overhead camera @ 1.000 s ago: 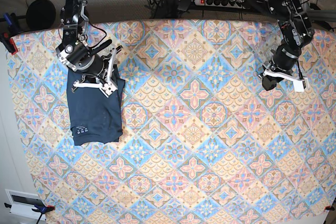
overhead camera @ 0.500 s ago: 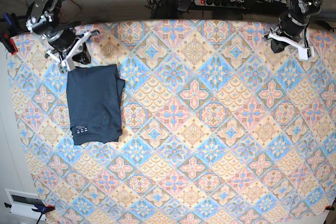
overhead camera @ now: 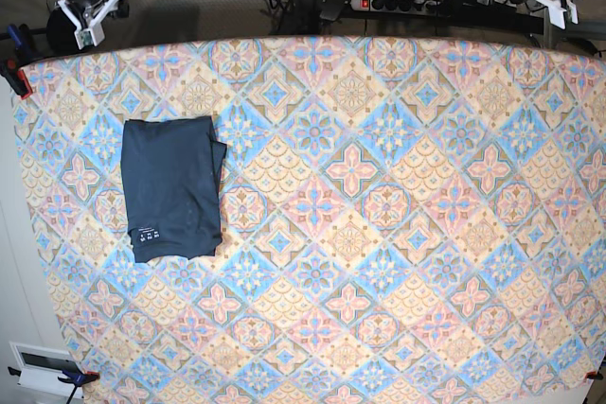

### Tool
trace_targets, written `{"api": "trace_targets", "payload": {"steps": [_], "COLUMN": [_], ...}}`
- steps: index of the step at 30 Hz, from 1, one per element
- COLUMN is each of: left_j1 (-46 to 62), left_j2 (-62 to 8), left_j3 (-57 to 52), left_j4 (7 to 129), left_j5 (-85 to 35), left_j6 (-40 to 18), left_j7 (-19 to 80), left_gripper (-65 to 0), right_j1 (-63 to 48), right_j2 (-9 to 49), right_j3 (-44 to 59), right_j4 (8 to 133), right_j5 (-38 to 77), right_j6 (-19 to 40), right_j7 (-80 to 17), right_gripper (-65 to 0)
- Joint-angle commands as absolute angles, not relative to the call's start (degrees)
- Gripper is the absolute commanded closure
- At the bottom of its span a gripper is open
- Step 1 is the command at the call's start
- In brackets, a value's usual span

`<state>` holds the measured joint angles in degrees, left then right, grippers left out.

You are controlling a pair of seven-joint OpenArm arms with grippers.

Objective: Layout the t-shirt on the table in an organized manner, then fold the t-shirt properly

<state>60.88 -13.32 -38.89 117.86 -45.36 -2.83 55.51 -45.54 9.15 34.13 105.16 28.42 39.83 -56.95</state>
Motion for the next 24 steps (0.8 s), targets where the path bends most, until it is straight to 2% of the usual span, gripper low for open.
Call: {"api": "trace_targets", "payload": {"steps": [1,8,13,18,24], "left_j1": [63.16,64.48,57.98,51.03,41.45], "left_j2": [-14.02,-12.97,-13.14,-13.23,-13.23], "left_j3": [-39.43,-38.81,-33.54,-23.16,-13.67], "left_j4": [118.55,109.49,99.56,88.04,67.30], "left_j5": [-45.58,-45.14,-42.24,-33.80,-27.47], "left_j6": [-2.95,-2.95,-2.95,-2.95,-3.03], "left_j7": [54.81,54.73,51.82,44.79,32.57], "left_gripper": [0.0,0.0,0.0,0.0,0.0], "right_j1": [-46.90,-47.78,-44.26,-37.58,-29.23], "right_j2": [9.71,9.45,9.71,9.71,9.80], "right_j3": [34.42,31.60,25.54,21.58,21.49], "right_j4": [104.75,88.75,77.67,66.15,51.03], "right_j5": [27.47,21.05,15.34,8.31,3.47], "right_j6": [40.00,40.00,40.00,40.00,40.00], "right_j7": [-56.40,-55.96,-52.09,-46.02,-37.76], "right_gripper": [0.0,0.0,0.0,0.0,0.0]}}
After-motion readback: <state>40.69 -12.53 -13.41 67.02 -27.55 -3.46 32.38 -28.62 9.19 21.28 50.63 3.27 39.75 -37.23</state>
